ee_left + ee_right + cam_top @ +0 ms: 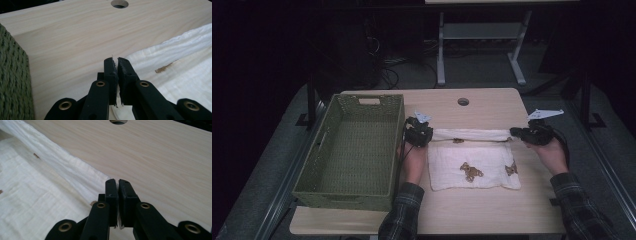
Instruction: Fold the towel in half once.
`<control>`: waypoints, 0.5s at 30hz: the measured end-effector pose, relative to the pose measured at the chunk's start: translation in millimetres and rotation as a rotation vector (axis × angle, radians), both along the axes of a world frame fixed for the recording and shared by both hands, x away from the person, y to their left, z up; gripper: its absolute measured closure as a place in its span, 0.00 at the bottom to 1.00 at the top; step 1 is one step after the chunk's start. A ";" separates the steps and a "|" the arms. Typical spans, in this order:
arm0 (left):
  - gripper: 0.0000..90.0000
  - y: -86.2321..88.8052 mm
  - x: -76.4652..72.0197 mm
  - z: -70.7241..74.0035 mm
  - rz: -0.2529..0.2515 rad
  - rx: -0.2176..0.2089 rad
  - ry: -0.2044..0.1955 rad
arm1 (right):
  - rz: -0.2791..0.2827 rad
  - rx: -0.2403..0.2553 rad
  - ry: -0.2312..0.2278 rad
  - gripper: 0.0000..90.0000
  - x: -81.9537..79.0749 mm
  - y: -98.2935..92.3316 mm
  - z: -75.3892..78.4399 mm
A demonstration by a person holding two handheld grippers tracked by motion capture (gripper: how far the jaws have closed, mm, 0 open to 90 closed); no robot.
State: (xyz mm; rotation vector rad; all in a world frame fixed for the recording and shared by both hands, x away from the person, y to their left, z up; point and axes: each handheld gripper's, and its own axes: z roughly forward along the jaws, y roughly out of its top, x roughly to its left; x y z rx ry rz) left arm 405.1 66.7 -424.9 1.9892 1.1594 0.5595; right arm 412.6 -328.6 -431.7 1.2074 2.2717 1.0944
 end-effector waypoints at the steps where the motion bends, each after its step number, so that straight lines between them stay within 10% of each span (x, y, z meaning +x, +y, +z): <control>1: 0.95 0.2 -3.0 -0.6 -0.003 0.002 0.001 | 0.010 -0.011 -0.004 0.95 -2.4 -0.4 -0.1; 15: 0.95 2.4 -32.0 4.0 -0.029 -0.016 -0.025 | 0.031 -0.012 -0.005 0.95 -34.6 -3.6 3.5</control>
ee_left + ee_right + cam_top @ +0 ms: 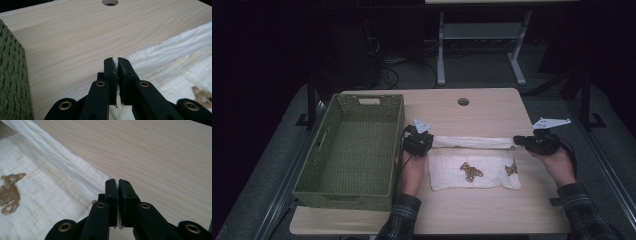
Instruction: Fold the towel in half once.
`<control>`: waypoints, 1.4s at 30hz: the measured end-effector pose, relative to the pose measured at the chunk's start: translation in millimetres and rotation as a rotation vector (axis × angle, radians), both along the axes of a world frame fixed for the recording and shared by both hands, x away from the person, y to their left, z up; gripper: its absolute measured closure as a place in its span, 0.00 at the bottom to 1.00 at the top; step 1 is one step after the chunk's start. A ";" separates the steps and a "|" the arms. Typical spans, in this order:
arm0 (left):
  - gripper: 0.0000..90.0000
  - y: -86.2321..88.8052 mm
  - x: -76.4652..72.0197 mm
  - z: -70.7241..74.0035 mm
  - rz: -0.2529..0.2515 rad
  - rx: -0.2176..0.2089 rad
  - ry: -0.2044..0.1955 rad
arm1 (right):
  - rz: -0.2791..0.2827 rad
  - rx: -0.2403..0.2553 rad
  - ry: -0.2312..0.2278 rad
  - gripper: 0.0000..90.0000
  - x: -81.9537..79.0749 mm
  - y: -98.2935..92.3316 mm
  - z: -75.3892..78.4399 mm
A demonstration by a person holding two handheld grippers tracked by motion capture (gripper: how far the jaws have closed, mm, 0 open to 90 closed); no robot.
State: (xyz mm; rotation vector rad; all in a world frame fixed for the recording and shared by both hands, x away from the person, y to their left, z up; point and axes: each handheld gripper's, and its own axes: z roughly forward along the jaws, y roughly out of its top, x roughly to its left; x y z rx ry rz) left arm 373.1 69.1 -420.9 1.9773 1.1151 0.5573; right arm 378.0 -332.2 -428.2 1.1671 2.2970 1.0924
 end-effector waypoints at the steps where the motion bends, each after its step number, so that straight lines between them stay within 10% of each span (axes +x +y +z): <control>1: 0.95 0.1 -2.9 1.4 -0.001 -0.002 -0.003 | 0.001 -0.003 0.003 0.95 -2.5 0.2 0.6; 42: 0.96 -2.1 -97.5 -4.8 -0.031 0.050 0.004 | 0.108 -0.019 0.037 0.95 -85.8 -6.2 -4.6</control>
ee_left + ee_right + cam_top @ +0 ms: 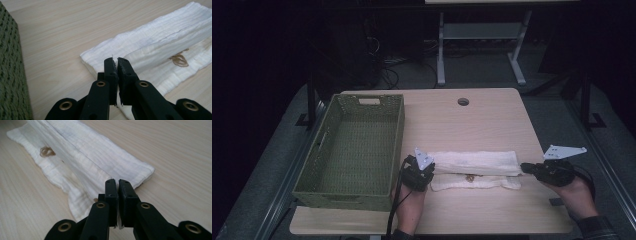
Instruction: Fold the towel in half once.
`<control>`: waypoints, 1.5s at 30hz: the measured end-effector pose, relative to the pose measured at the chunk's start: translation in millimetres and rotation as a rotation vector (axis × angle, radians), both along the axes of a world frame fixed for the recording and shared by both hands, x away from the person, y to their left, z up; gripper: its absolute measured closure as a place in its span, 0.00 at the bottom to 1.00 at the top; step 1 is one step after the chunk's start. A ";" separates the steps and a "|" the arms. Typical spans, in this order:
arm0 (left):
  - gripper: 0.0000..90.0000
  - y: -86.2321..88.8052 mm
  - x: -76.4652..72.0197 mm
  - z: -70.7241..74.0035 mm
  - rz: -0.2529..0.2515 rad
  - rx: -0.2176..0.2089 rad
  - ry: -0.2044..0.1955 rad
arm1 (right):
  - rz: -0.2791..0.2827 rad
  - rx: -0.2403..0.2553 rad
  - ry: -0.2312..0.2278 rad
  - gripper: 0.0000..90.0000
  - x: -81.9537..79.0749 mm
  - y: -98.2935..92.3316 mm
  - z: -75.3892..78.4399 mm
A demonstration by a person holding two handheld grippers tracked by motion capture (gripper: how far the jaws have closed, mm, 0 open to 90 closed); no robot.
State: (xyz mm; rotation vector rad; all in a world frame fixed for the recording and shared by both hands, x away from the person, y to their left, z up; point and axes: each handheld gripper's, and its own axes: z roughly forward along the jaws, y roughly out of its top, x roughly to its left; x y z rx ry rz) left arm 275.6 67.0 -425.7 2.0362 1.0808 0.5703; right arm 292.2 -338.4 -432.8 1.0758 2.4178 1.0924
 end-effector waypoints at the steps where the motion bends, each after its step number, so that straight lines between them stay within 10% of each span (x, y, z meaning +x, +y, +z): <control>1: 0.96 -0.2 -1.2 -1.9 0.000 0.000 0.005 | 0.003 0.000 0.008 0.95 -1.3 0.2 -1.5; 17: 0.95 2.4 -12.1 -33.6 -0.032 0.046 0.111 | 0.046 -0.053 0.111 0.95 -12.1 4.9 -24.4; 28: 0.80 -2.4 -6.3 -2.1 -0.067 0.022 0.040 | 0.044 0.041 0.018 0.85 -14.4 3.2 -0.1; 45: 0.69 -6.5 69.4 -5.7 -0.027 0.056 0.063 | -0.036 0.038 0.026 0.80 66.6 4.2 -7.6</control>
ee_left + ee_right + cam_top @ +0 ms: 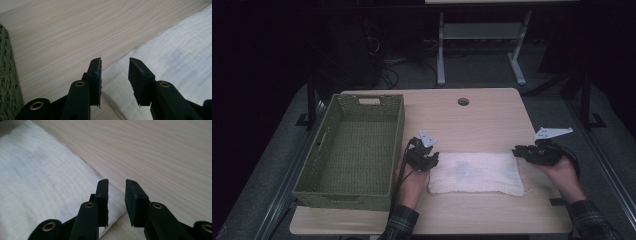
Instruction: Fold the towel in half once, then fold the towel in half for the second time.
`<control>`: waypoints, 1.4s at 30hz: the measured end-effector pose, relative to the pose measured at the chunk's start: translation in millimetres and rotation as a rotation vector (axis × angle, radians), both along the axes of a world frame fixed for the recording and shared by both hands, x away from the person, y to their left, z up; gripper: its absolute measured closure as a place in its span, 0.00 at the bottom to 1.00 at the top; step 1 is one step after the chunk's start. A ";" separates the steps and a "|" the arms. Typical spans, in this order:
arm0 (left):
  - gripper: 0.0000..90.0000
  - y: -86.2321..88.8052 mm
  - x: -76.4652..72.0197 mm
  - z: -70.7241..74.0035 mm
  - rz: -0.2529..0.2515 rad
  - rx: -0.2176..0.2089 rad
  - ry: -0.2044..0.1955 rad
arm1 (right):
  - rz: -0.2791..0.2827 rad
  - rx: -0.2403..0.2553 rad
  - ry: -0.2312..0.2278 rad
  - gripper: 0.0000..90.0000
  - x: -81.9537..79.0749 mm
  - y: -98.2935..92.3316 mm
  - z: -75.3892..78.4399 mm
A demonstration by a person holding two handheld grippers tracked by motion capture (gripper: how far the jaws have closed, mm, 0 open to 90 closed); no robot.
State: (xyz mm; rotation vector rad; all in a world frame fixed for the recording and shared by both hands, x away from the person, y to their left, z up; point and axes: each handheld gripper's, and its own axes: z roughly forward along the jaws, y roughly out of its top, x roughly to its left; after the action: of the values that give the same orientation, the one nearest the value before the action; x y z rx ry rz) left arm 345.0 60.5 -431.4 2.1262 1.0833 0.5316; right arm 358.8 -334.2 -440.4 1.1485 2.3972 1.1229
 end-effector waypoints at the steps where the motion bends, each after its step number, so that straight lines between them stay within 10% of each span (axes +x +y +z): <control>1: 0.68 -0.2 2.7 -1.5 0.005 0.002 0.006 | -0.002 -0.002 0.012 0.80 4.4 0.3 -2.6; 9: 0.65 2.3 14.5 -10.4 0.037 0.027 0.028 | 0.010 -0.081 0.080 0.81 22.2 5.4 -26.9; 23: 0.64 2.9 29.0 -29.0 0.070 0.048 0.087 | 0.023 -0.072 0.060 0.94 17.0 6.8 -29.6; 33: 0.95 3.0 28.6 -32.2 0.016 -0.007 0.113 | 0.000 -0.106 0.040 0.96 17.3 7.0 -28.6; 42: 0.97 -1.4 35.0 -26.1 -0.010 -0.043 0.117 | -0.033 -0.115 0.029 0.97 25.6 -0.3 -27.9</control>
State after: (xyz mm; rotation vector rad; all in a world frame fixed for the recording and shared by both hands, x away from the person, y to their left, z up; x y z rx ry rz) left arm 380.0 59.1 -457.5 2.1459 1.1375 0.3798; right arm 384.4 -334.5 -468.2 1.1690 2.4208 0.9512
